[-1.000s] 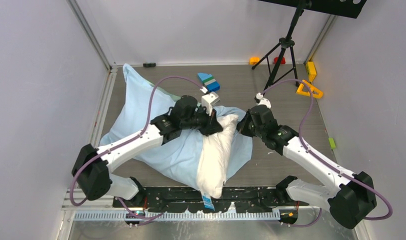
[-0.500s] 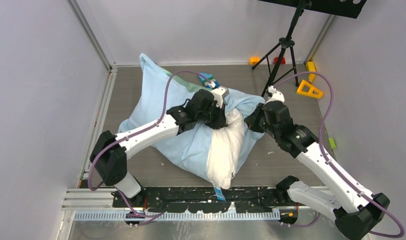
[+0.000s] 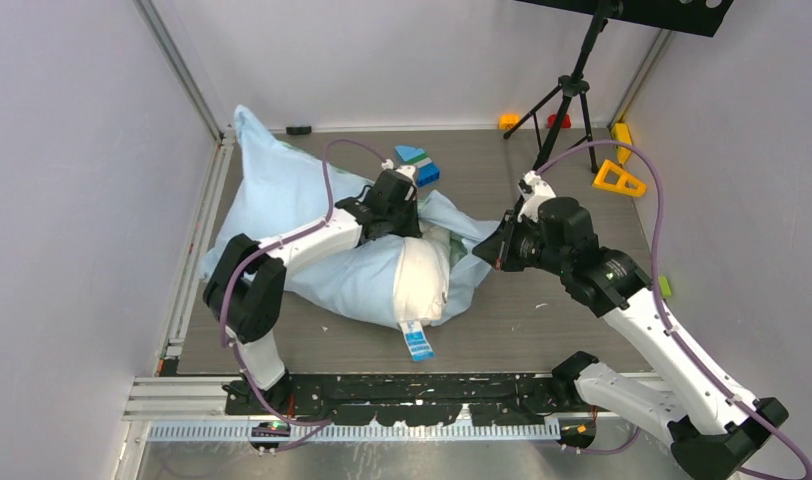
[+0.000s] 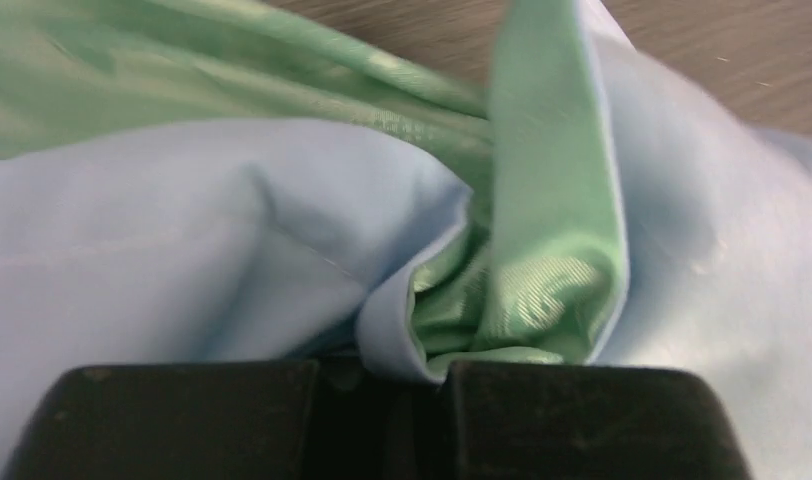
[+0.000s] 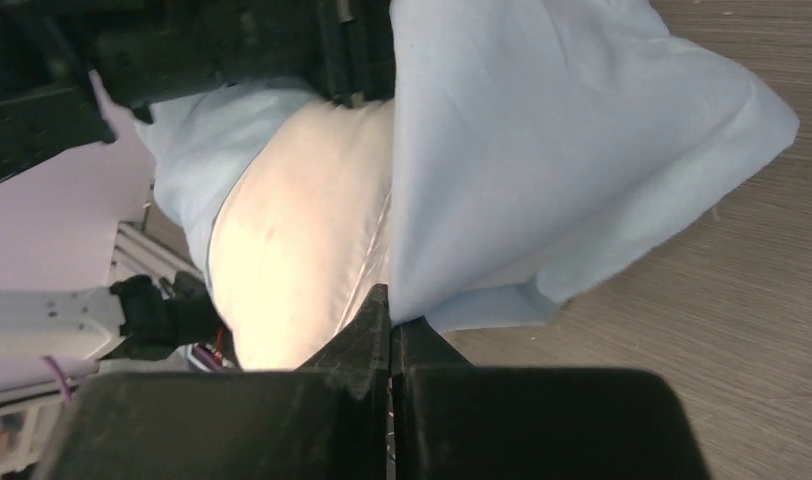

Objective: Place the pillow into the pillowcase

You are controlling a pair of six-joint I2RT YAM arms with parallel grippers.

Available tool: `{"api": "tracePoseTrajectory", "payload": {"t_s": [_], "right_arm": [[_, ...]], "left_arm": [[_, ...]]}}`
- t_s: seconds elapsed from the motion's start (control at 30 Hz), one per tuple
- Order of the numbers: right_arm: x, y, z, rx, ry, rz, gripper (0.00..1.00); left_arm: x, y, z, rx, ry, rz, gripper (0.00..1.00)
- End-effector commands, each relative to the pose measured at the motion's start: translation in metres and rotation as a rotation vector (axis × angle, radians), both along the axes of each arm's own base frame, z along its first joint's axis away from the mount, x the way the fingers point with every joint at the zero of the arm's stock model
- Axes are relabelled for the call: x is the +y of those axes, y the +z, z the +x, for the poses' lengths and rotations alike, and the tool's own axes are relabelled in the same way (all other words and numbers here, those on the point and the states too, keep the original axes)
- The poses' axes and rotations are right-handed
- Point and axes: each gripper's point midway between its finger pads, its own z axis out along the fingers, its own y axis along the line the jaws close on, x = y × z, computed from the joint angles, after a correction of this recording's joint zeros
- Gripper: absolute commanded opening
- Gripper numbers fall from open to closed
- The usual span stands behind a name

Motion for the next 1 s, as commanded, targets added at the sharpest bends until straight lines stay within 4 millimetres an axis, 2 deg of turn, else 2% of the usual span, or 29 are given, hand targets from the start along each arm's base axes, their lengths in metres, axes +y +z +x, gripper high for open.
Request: {"api": "tracePoseTrajectory", "payload": {"t_s": [0.0,0.1,0.17,0.23,0.37,0.43,0.5,0.6,0.67,0.77,0.8,0.87,0.9,0.97], "right_arm": [[0.016,0.114,-0.013,-0.332,0.122,0.251,0.0],[0.035,0.101,-0.012,-0.274,0.202,0.275,0.0],[0.052,0.092,-0.013,-0.222,0.274,0.316,0.0],[0.06,0.068,-0.007,-0.149,0.285,0.312,0.01],[0.061,0.019,0.007,-0.039,0.23,0.243,0.0],[0.062,-0.004,0.012,0.015,0.217,0.219,0.0],[0.065,-0.022,0.015,0.055,0.214,0.212,0.0],[0.069,-0.034,0.018,0.071,0.203,0.226,0.0],[0.068,-0.039,0.022,0.079,0.188,0.215,0.0],[0.068,-0.04,0.027,0.078,0.175,0.201,0.0],[0.069,-0.04,0.029,0.077,0.172,0.2,0.0],[0.069,-0.039,0.033,0.074,0.163,0.196,0.0],[0.069,-0.039,0.035,0.075,0.158,0.193,0.0],[0.069,-0.04,0.04,0.076,0.139,0.189,0.0]], "left_arm": [[0.115,-0.093,-0.042,0.253,0.154,0.449,0.0],[0.1,-0.083,-0.041,0.245,0.131,0.376,0.0],[0.084,-0.063,-0.037,0.212,0.106,0.296,0.0],[0.067,-0.029,-0.029,0.139,0.083,0.203,0.0],[0.042,0.05,-0.006,-0.025,0.086,0.043,0.0],[0.035,0.075,0.003,-0.082,0.095,-0.004,0.0],[0.033,0.088,0.014,-0.129,0.112,-0.02,0.0],[0.023,0.085,0.022,-0.148,0.077,-0.026,0.0],[0.008,0.083,0.013,-0.11,-0.012,-0.061,0.13],[-0.003,0.099,-0.008,-0.133,-0.105,-0.087,0.43],[-0.005,0.105,-0.017,-0.142,-0.136,-0.087,0.49],[-0.003,0.117,-0.036,-0.149,-0.179,-0.076,0.58],[-0.001,0.123,-0.046,-0.154,-0.198,-0.071,0.65],[0.005,0.133,-0.066,-0.166,-0.227,-0.047,0.69]]}}
